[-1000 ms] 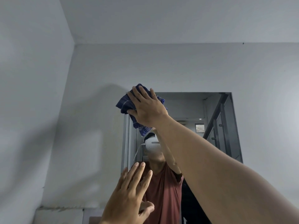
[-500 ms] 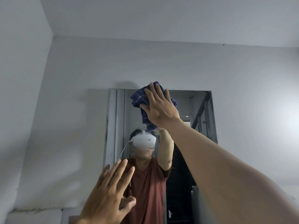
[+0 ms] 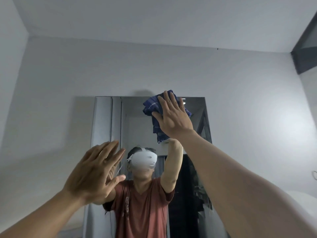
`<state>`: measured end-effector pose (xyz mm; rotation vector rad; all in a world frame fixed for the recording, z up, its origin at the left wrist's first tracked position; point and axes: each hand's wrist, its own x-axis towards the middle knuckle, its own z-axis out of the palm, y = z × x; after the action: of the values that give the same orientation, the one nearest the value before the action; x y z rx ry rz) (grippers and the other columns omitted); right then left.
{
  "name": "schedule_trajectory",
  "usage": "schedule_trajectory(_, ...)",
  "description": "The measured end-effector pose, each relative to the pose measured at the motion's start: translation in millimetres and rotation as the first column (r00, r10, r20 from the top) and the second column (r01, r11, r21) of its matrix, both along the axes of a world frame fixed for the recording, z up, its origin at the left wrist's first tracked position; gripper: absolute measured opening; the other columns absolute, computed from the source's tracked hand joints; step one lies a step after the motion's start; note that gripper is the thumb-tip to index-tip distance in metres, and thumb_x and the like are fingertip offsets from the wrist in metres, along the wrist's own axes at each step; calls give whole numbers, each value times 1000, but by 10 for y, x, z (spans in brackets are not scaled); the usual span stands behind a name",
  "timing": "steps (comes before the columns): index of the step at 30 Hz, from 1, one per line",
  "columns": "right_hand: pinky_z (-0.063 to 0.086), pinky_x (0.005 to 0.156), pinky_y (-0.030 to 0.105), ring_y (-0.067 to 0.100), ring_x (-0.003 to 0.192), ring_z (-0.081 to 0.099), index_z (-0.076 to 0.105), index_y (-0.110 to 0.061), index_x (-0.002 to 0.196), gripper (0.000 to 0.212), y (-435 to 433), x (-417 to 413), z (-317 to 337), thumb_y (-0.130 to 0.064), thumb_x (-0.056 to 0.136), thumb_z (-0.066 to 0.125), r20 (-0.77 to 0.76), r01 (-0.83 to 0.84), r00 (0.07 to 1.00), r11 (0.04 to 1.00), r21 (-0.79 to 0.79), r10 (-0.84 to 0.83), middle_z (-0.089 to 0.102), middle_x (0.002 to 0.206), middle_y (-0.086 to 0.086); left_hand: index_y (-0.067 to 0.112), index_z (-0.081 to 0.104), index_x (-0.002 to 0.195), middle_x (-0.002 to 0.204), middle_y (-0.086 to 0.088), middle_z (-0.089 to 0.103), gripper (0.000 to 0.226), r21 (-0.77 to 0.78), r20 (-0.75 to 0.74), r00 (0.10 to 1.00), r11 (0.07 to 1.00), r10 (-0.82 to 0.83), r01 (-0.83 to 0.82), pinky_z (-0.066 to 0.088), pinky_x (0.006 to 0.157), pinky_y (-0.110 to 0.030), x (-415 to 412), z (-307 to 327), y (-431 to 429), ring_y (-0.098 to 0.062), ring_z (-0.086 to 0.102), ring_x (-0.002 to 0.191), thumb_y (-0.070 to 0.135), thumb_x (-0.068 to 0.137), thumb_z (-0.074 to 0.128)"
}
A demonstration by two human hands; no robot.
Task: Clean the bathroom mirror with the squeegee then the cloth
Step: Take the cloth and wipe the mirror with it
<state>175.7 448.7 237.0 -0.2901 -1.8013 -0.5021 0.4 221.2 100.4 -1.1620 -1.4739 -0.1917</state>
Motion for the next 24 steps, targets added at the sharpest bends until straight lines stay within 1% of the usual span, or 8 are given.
schedule_trajectory(4, 3, 125, 51, 27, 155, 2, 21, -14, 158, 66, -3, 3, -24, -53, 105, 26, -16, 3, 1000, 1000, 16, -3, 10, 168, 10, 17, 45, 151, 155, -13, 44, 86, -12, 31, 999, 1000, 28, -27, 39, 115, -50, -3, -36, 41, -33, 42, 142, 66, 82, 58)
schedule_trajectory(10, 3, 125, 51, 26, 156, 2, 21, -15, 159, 67, 35, 23, -31, -54, 105, 25, -11, 8, 1000, 1000, 29, -7, 9, 168, 9, 17, 45, 151, 153, -13, 46, 84, -16, 37, 999, 1000, 23, -22, 40, 114, -50, -7, -21, 28, -34, 42, 141, 65, 82, 52)
schedule_trajectory(14, 3, 125, 50, 25, 156, 1, 20, -16, 159, 67, 67, 67, -50, -54, 104, 27, -12, -2, 1000, 1000, 20, 3, 9, 168, 8, 18, 44, 152, 155, -13, 44, 84, -16, 47, 999, 1000, 28, -27, 40, 114, -51, 2, -35, 39, -34, 41, 142, 62, 81, 53)
schedule_trajectory(18, 1, 126, 48, 23, 156, -3, 18, -16, 160, 68, 181, 190, -87, -55, 104, 27, -27, -3, 1000, 1000, -21, 3, 6, 169, 7, 17, 43, 153, 155, -13, 44, 84, -12, 55, 998, 1000, 16, -16, 39, 114, -52, -2, -50, 46, -35, 41, 142, 62, 82, 50)
schedule_trajectory(24, 0, 126, 47, 19, 155, -8, 13, -19, 160, 69, 412, 413, -124, -57, 104, 24, -62, 10, 998, 994, -108, -17, 0, 169, 4, 17, 44, 152, 156, -13, 43, 82, -5, 59, 998, 1000, -1, 2, 39, 114, -51, -16, -62, 59, -36, 41, 142, 62, 84, 53)
